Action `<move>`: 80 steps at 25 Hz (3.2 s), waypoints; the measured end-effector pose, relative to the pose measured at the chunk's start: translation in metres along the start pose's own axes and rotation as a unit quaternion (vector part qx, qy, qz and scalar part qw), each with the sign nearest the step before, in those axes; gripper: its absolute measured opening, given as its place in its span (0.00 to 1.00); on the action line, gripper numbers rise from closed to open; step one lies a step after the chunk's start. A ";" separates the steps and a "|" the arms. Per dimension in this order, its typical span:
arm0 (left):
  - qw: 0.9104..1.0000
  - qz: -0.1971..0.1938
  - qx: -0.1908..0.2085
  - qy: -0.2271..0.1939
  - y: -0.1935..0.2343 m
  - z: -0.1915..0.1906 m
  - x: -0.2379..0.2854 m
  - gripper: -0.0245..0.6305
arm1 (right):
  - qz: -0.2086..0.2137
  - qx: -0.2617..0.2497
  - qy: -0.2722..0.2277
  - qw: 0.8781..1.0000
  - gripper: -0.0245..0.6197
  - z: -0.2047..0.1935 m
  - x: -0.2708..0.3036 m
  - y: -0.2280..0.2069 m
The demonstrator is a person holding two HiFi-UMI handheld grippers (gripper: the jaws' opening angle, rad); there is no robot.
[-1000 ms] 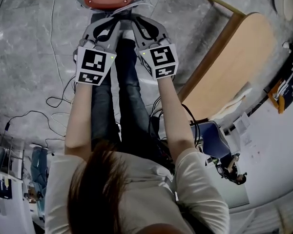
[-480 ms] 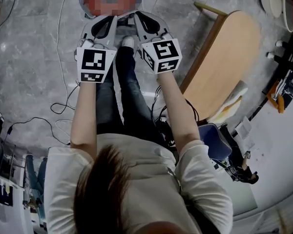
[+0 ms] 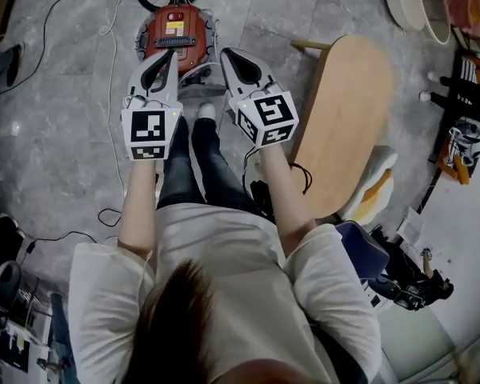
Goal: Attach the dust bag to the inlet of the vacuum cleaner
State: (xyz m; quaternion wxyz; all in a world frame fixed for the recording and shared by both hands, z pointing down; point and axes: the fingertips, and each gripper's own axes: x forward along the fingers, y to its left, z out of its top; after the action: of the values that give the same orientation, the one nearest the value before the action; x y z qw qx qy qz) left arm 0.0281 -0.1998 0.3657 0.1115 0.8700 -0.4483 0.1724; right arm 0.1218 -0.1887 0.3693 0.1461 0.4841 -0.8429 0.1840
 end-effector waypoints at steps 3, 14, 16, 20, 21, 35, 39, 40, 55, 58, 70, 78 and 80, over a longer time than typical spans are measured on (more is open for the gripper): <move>0.999 0.009 -0.007 -0.030 -0.001 0.044 -0.017 0.06 | -0.003 0.005 -0.029 1.000 0.04 0.040 -0.026 0.007; 0.995 0.006 -0.028 -0.092 -0.026 0.136 -0.075 0.06 | 0.006 -0.007 -0.073 0.997 0.04 0.116 -0.100 0.038; 0.995 0.003 -0.027 -0.099 -0.035 0.143 -0.085 0.06 | 0.008 -0.013 -0.077 0.997 0.04 0.121 -0.111 0.046; 0.993 0.003 -0.028 -0.114 -0.045 0.160 -0.103 0.06 | 0.015 -0.020 -0.088 0.996 0.04 0.134 -0.130 0.057; 0.993 0.002 -0.028 -0.116 -0.046 0.163 -0.107 0.06 | 0.016 -0.022 -0.091 0.995 0.04 0.138 -0.134 0.058; 0.990 -0.005 -0.044 -0.131 -0.068 0.172 -0.147 0.06 | 0.011 -0.010 -0.116 0.993 0.04 0.151 -0.172 0.073; 0.990 -0.006 -0.032 -0.135 -0.072 0.170 -0.160 0.06 | 0.001 -0.004 -0.116 0.993 0.04 0.145 -0.182 0.076; 0.990 -0.007 -0.029 -0.139 -0.072 0.171 -0.161 0.06 | -0.002 -0.004 -0.117 0.993 0.04 0.144 -0.183 0.075; 0.985 -0.029 -0.003 -0.172 -0.068 0.184 -0.170 0.06 | -0.035 -0.025 -0.127 0.991 0.04 0.150 -0.193 0.067; 0.985 -0.029 -0.009 -0.170 -0.069 0.182 -0.172 0.06 | -0.036 -0.034 -0.127 0.991 0.04 0.152 -0.194 0.068; 0.985 -0.033 -0.008 -0.169 -0.056 0.180 -0.171 0.06 | -0.036 -0.040 -0.123 0.991 0.04 0.154 -0.177 0.077; 0.985 -0.031 -0.007 -0.168 -0.047 0.179 -0.170 0.06 | -0.035 -0.041 -0.122 0.991 0.04 0.156 -0.167 0.080; 0.985 -0.031 -0.008 -0.168 -0.044 0.177 -0.169 0.06 | -0.033 -0.045 -0.121 0.991 0.04 0.157 -0.164 0.082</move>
State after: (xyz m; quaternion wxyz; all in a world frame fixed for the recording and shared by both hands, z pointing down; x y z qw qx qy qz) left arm 0.0085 -0.1109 0.1339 0.0474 0.8989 -0.4352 0.0169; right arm 0.1199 -0.0967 0.1465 0.0713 0.5235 -0.8452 0.0808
